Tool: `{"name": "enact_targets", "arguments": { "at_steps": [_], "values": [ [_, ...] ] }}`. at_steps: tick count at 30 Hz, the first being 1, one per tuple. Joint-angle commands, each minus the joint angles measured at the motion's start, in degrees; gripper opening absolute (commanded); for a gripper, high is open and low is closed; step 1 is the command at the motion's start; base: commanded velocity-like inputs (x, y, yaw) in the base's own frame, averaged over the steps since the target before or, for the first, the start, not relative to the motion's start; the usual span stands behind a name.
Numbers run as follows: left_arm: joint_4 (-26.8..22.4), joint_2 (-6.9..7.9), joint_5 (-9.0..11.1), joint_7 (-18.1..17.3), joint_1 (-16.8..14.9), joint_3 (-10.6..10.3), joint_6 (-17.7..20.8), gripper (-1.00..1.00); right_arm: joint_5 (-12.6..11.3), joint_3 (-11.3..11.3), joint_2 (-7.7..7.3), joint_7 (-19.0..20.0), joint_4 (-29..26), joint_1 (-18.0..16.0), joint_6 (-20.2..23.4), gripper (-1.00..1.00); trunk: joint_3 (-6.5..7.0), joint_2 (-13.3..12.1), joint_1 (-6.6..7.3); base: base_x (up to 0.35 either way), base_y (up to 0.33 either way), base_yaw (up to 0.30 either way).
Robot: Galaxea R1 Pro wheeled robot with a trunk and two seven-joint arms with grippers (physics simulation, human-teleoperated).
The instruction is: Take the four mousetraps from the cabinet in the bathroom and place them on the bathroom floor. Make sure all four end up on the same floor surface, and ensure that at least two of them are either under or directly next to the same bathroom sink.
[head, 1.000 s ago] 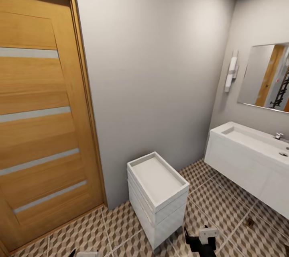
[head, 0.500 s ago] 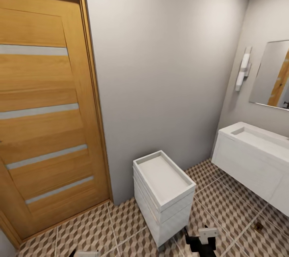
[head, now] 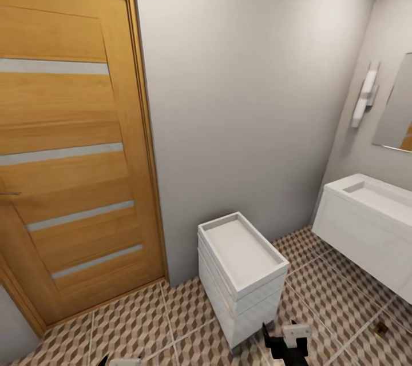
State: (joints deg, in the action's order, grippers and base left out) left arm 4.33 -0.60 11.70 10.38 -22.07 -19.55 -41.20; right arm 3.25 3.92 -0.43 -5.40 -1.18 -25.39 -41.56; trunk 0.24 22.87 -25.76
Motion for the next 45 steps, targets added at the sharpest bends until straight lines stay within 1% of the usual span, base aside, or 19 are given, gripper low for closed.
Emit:
{"name": "enact_targets", "arguments": {
  "at_steps": [1, 11, 45],
  "values": [
    [0.24, -0.07, 0.34, 0.17, -0.08, -0.49, -0.29, 1.0, 0.35, 0.39, -0.01, -0.57, 0.04, -0.01, -0.08, 1.0, -0.09, 0.05, -0.02, 0.0, 0.0, 0.191],
    [0.24, -0.08, 0.34, 0.17, -0.08, -0.49, -0.29, 1.0, 0.35, 0.39, -0.01, -0.57, 0.04, -0.01, -0.03, 1.0, -0.39, 0.05, -0.02, 0.0, 0.0, 0.253],
    [0.24, -0.11, 0.34, 0.17, -0.08, -0.49, -0.29, 1.0, 0.35, 0.39, -0.01, -0.57, 0.04, -0.01, 0.07, 1.0, -0.42, 0.05, -0.02, 0.0, 0.0, 0.281]
  ]
}}
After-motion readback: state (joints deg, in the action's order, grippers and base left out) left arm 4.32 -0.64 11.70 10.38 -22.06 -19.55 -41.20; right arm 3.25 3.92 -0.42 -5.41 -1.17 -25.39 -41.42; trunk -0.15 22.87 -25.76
